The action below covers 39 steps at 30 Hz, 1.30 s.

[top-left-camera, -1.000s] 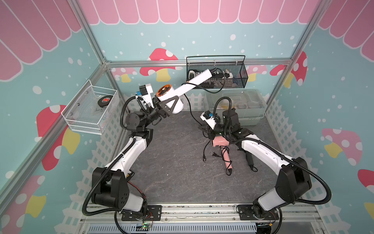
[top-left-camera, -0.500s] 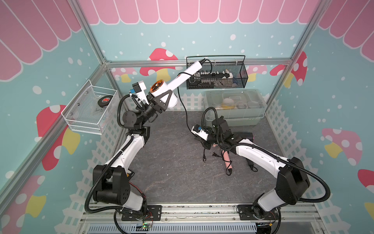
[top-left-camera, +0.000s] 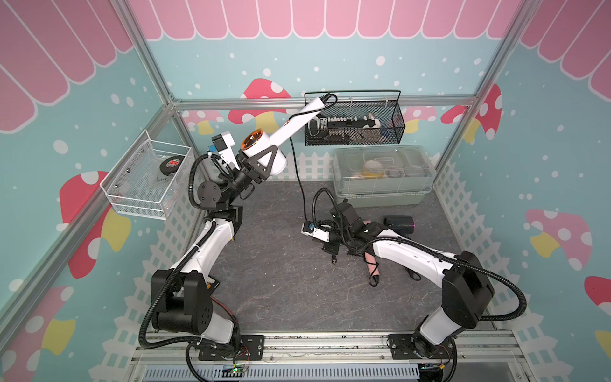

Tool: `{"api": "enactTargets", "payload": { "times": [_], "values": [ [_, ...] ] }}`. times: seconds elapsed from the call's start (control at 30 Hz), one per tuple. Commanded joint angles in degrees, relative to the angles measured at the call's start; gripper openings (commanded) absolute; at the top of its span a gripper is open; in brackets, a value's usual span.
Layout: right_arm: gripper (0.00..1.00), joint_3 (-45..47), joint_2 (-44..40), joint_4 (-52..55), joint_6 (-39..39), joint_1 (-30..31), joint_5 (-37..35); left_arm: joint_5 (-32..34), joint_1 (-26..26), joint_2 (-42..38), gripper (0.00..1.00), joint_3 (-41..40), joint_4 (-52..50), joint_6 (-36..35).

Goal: Wrap the cord around the hair dryer
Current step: Wrap the power cord around the hair dryer.

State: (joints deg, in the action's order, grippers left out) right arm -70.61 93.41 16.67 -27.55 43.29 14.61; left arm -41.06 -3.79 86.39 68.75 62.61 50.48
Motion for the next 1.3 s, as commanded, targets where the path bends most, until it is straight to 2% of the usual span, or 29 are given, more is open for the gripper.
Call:
{"api": "enactTargets", "payload": {
  "times": [0.0,0.1,0.4,0.53,0.77,0.97,1.17,1.27],
  "values": [
    [0.00,-1.84,0.75,5.59,-3.32,1.36,-1.38,4.19,0.60,-1.47,0.00,0.74,1.72,-1.85],
    [0.00,-2.97,-0.04,8.35,-4.86,2.87,-2.37,6.32,0.59,-3.16,0.00,-0.82,-2.96,-6.25],
    [0.00,-7.82,-6.40,17.83,-8.75,7.48,-6.91,12.71,0.40,-7.58,0.00,-0.43,-28.05,-23.60],
    [0.00,-10.36,-10.51,21.37,-10.81,7.88,-10.82,14.91,0.10,-9.24,0.00,-0.01,-37.29,-29.69],
    [0.00,-15.32,-14.08,22.03,-17.21,7.45,-20.21,14.48,-1.66,-11.14,0.00,1.41,-53.00,-38.15],
    [0.00,-23.22,-10.99,21.03,-21.73,3.05,-24.49,12.14,-4.57,-14.02,0.00,1.96,-65.63,-45.22],
    [0.00,-31.95,-6.03,18.83,-24.08,-2.88,-24.55,8.13,-5.42,-16.97,0.00,0.95,-72.20,-48.12],
    [0.00,-36.75,-3.13,18.49,-24.33,-5.87,-23.15,4.04,-5.69,-17.81,0.00,0.51,-75.03,-49.28]
  ]
}}
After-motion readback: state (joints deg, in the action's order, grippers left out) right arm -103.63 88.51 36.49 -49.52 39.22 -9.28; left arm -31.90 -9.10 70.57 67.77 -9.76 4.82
